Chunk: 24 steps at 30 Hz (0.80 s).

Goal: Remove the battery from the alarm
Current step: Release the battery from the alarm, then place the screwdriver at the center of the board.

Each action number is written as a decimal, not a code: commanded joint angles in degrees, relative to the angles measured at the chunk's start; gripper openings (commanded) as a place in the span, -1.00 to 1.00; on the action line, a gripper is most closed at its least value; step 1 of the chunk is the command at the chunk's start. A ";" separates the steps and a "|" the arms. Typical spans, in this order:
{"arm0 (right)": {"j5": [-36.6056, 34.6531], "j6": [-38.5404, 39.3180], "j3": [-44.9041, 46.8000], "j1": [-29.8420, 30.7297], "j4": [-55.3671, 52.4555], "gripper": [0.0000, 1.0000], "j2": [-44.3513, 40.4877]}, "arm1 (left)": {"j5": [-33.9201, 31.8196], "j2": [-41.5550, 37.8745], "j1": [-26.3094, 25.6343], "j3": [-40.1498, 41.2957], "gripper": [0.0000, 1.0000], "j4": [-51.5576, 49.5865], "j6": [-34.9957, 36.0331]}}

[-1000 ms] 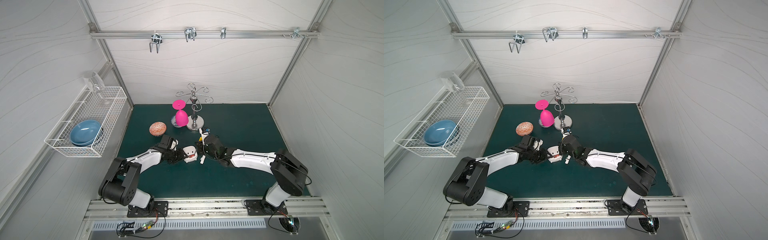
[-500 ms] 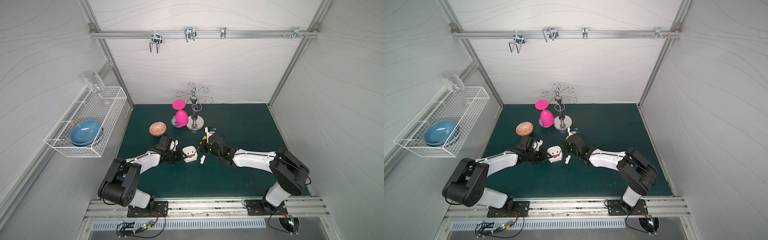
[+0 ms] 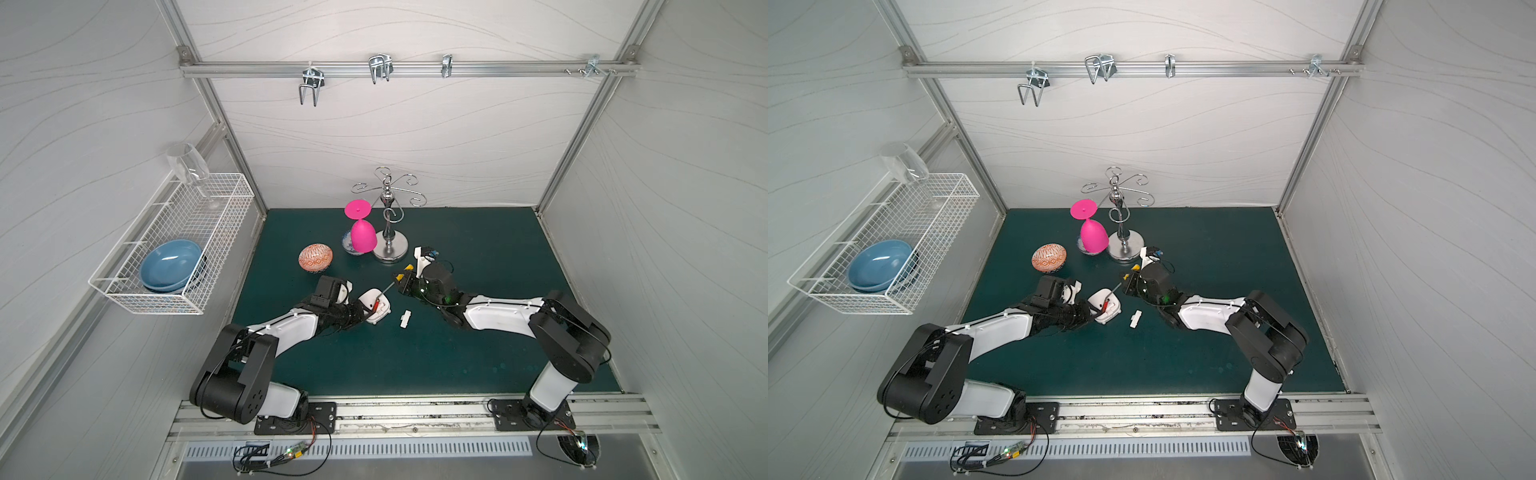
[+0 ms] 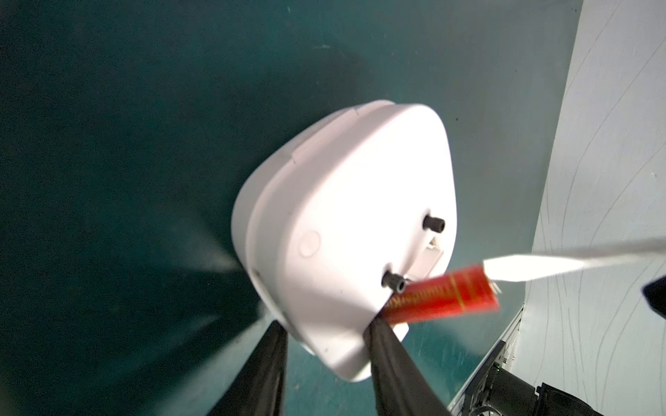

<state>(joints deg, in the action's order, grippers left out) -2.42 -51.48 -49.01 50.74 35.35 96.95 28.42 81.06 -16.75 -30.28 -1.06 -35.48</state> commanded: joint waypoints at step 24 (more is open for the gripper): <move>2.33 32.46 -10.77 -16.88 -91.47 -1.00 -23.86 | -4.20 6.89 -2.68 -1.57 0.01 -3.10 1.93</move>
<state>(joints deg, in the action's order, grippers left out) -3.36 -23.99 -59.37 37.06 -37.78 71.48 27.83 85.12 -18.65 -32.34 0.56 -34.65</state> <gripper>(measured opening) 0.202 0.504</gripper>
